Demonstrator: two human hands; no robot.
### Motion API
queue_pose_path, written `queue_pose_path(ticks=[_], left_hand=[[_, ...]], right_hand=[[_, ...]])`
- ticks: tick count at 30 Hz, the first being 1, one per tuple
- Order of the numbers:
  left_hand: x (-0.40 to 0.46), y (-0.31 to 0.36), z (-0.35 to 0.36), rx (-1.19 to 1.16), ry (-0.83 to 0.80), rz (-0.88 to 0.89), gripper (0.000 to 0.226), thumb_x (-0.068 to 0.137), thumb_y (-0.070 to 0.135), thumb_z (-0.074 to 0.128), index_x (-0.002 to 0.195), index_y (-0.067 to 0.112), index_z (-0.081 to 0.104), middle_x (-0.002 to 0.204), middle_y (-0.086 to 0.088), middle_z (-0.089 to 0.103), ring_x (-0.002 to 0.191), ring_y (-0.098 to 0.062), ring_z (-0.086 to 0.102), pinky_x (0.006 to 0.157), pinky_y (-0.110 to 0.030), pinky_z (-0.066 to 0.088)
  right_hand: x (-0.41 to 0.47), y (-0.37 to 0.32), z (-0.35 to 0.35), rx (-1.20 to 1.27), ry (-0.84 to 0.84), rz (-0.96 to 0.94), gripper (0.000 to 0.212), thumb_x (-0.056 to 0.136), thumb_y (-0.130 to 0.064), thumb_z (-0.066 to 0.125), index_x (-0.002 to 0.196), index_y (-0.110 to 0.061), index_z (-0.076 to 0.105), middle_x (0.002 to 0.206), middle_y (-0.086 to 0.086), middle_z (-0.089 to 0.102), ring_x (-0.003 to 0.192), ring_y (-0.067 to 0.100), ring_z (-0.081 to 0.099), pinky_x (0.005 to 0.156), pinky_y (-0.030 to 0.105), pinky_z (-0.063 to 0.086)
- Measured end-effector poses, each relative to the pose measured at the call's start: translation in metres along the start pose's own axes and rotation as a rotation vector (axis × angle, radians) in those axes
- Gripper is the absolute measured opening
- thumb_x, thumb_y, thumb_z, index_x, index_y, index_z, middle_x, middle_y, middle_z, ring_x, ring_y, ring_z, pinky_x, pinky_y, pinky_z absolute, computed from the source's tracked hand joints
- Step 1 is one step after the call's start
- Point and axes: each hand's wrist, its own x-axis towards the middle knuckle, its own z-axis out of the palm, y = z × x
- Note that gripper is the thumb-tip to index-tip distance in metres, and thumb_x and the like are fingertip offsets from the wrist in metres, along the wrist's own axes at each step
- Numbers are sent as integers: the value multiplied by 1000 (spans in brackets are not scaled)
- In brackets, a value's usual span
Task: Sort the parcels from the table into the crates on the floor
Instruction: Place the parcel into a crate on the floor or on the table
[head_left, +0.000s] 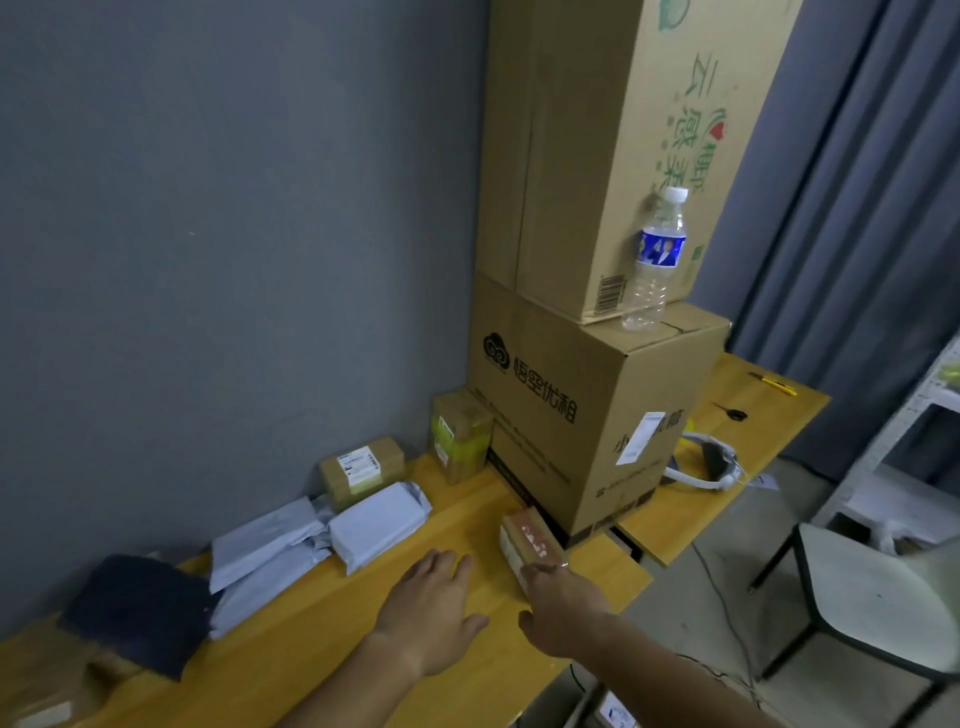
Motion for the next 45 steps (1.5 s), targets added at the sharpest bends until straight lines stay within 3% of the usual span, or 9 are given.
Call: queue_pose_path(ticks=[7, 13, 19, 23, 27, 31, 36, 40, 45], left_hand=[[127, 14, 32, -24, -153, -16, 75, 102, 56, 43, 159, 17, 14, 164, -4, 19, 153, -27, 12, 123, -43, 21], [186, 4, 59, -73, -238, -58, 70, 101, 55, 43, 157, 21, 18, 159, 0, 24, 150, -24, 20, 119, -42, 29], [199, -31, 59, -60, -267, -107, 69, 102, 55, 40, 158, 20, 18, 159, 1, 26, 149, -23, 22, 119, -39, 30], [201, -50, 57, -75, -292, -130, 70, 102, 55, 39, 159, 20, 16, 161, 1, 24, 150, -23, 21, 118, -40, 30], [194, -58, 51, -104, -283, -112, 69, 103, 54, 39, 158, 20, 16, 160, 1, 25, 148, -21, 25, 116, -39, 33], [183, -61, 31, -125, -283, -65, 70, 104, 53, 38, 160, 19, 13, 165, 1, 18, 151, -21, 20, 119, -39, 29], [160, -74, 1, -232, -264, -3, 74, 102, 57, 40, 159, 19, 14, 165, 2, 19, 150, -22, 25, 117, -39, 33], [131, -82, -24, -468, -111, -18, 64, 97, 61, 43, 149, 26, 33, 153, 4, 41, 137, -18, 43, 108, -32, 42], [91, -89, -55, -928, -136, 46, 63, 89, 64, 50, 143, 31, 47, 144, 6, 55, 127, -12, 54, 97, -26, 51]], right_hand=[[132, 69, 36, 116, -200, 60, 46, 99, -41, 51, 138, -15, 47, 136, 7, 55, 122, 28, 56, 96, 39, 52], [235, 109, 99, 84, -147, 141, 80, 92, -49, 40, 160, -20, 9, 163, 13, 26, 146, 41, 29, 110, 49, 35], [270, 102, 103, 79, -167, 226, 91, 97, -53, 50, 161, -12, 0, 166, 22, 6, 148, 44, 25, 112, 45, 40], [276, 97, 106, 136, -115, 259, 96, 96, -49, 56, 159, -3, 0, 163, 23, 16, 140, 37, 40, 105, 38, 47], [262, 89, 90, 214, -88, 269, 94, 95, -47, 57, 159, -6, 2, 161, 17, 22, 138, 35, 44, 107, 40, 47], [235, 72, 63, 354, -18, 252, 94, 90, -52, 59, 160, -13, 10, 156, 10, 32, 123, 32, 58, 94, 40, 54], [172, 42, 9, 636, 123, 193, 53, 84, -50, 63, 127, -24, 46, 119, -2, 61, 94, 13, 68, 74, 36, 62], [115, 8, -38, 890, 179, 138, 35, 93, -37, 68, 124, -28, 55, 104, -13, 70, 87, -1, 71, 70, 18, 59], [62, -30, -74, 1200, 232, 133, 32, 97, -21, 65, 124, -36, 57, 109, -11, 76, 95, 5, 74, 78, 22, 59]])
